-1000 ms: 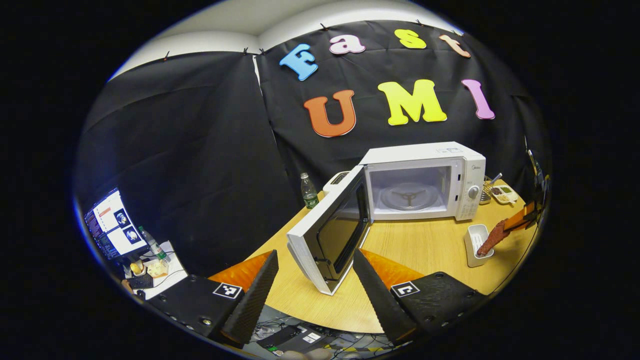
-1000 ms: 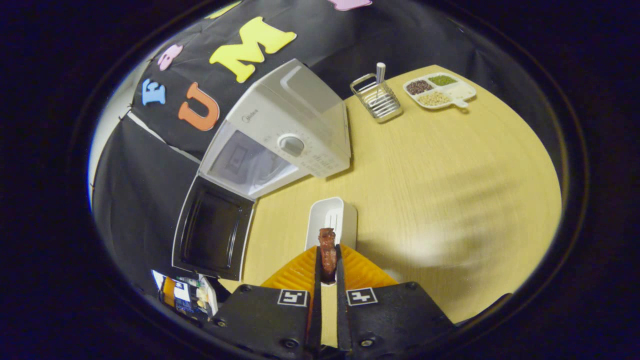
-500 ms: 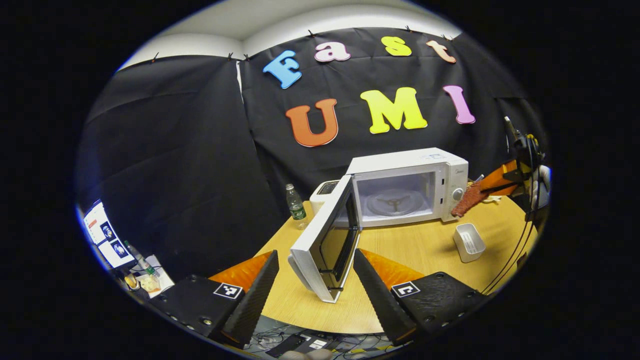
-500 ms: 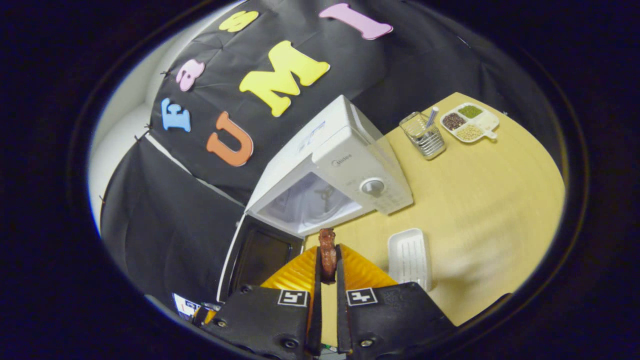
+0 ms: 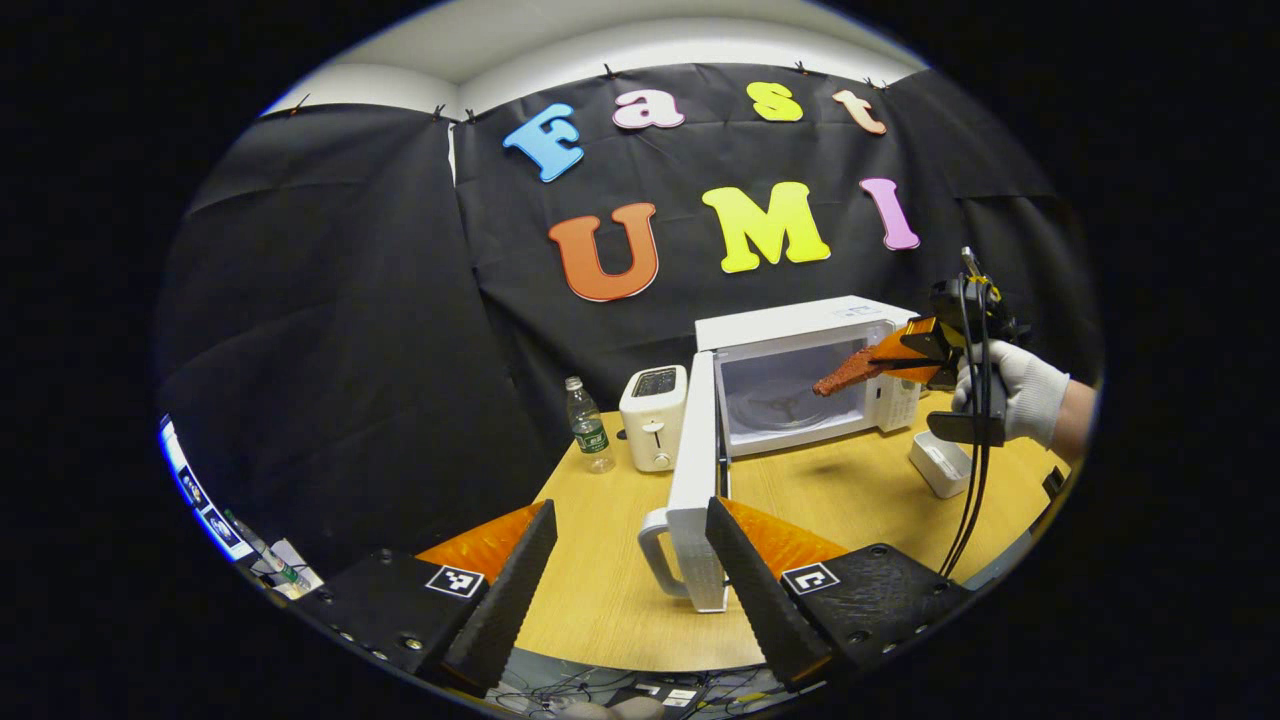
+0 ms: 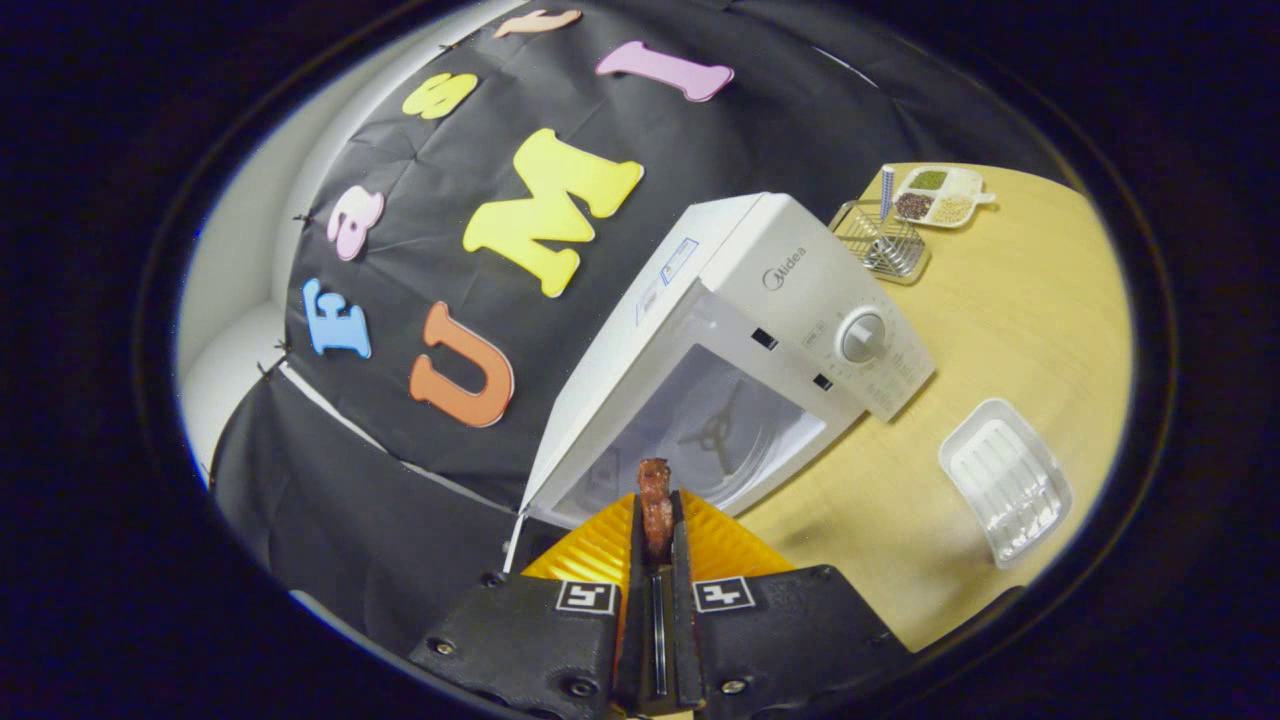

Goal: Open the microwave oven with the left hand, put the food in, and close the microwave oven.

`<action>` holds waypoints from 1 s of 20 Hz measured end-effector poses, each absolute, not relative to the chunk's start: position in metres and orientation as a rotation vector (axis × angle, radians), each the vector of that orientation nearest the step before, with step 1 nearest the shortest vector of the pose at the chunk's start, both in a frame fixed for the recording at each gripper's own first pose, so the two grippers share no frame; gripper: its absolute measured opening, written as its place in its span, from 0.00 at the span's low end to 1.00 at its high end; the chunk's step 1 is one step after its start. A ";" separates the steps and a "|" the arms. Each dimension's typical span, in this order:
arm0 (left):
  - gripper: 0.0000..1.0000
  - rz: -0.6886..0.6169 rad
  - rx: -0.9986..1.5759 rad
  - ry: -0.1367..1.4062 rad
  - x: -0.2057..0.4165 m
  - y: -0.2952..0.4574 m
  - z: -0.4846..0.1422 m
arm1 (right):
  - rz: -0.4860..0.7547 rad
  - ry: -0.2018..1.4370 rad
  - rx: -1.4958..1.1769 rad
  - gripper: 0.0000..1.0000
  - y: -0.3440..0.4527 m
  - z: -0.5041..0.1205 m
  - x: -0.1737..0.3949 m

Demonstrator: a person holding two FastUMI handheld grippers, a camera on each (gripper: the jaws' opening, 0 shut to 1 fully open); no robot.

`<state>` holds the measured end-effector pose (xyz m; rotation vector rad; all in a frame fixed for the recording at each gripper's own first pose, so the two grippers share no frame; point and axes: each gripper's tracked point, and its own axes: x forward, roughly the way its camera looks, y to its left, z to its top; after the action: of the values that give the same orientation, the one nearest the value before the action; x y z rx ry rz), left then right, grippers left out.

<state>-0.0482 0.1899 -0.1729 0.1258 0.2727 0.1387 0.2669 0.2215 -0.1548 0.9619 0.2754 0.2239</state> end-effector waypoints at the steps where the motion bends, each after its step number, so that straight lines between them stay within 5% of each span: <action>1: 0.92 0.144 0.119 0.280 -0.048 0.198 -0.179 | 0.202 0.255 0.985 0.15 0.231 -0.161 0.279; 8: 0.93 0.176 0.089 0.294 -0.035 0.236 -0.194 | 0.026 0.181 1.130 0.15 0.261 -0.227 0.370; 13: 0.92 0.177 0.087 0.299 -0.025 0.244 -0.204 | 0.008 0.149 1.168 0.15 0.284 -0.247 0.412; 20: 0.92 0.202 0.093 0.320 -0.025 0.250 -0.220 | -0.026 0.130 0.948 0.17 0.287 -0.257 0.427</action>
<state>-0.0245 0.2496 -0.2200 0.0930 0.3200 0.2022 0.4270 0.2867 -0.2571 0.9477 0.1302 -0.0265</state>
